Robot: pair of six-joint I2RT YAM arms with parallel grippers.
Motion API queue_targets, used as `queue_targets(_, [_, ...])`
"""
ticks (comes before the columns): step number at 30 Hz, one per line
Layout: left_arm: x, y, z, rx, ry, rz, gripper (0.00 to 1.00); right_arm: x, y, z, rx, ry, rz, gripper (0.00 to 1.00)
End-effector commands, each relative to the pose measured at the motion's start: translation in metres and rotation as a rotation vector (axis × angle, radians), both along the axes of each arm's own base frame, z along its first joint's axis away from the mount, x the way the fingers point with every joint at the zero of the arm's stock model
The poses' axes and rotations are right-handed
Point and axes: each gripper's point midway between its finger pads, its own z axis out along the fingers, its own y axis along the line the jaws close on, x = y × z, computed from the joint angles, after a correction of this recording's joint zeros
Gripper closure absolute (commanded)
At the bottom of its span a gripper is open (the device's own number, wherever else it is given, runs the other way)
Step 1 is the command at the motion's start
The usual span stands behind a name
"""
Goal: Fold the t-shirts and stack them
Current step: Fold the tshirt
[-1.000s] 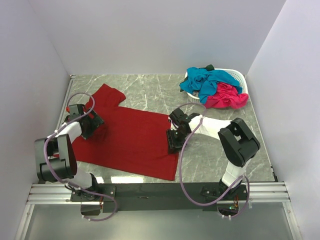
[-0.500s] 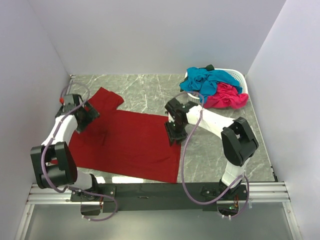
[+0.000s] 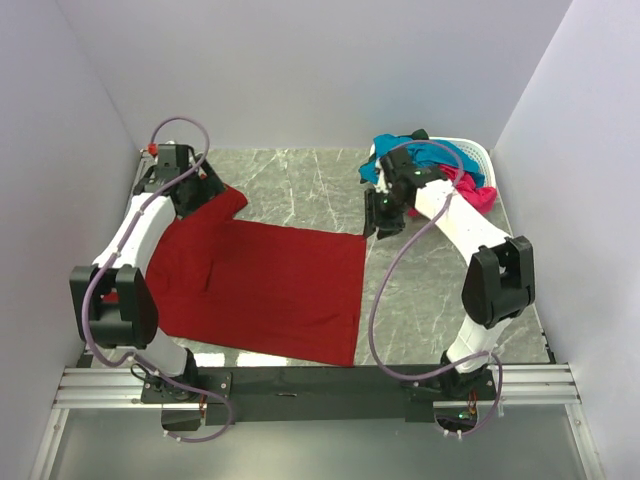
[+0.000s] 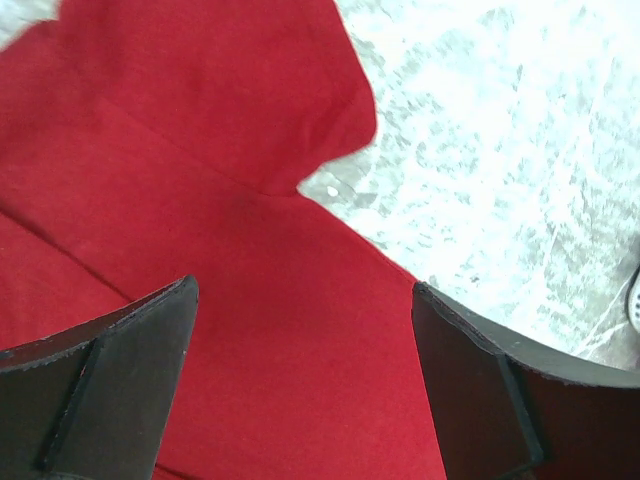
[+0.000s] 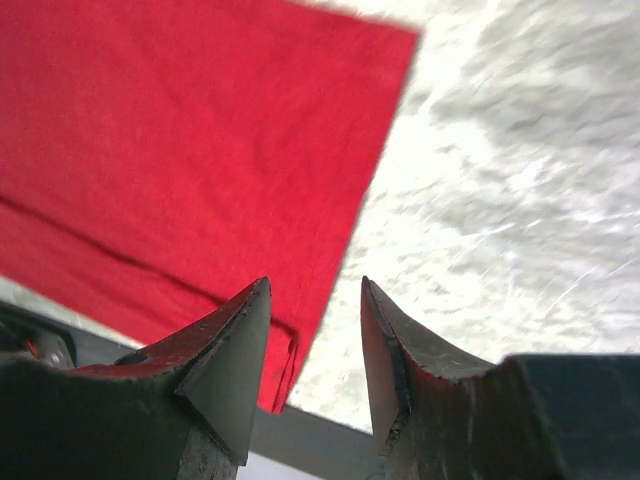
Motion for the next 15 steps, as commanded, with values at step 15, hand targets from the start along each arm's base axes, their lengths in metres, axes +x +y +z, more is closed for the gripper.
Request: queue_targets(15, [0.009,-0.04,0.004,-0.003,-0.01,-0.122,0.07,0.084,-0.016,-0.051,0.119,-0.015,-0.116,0.53])
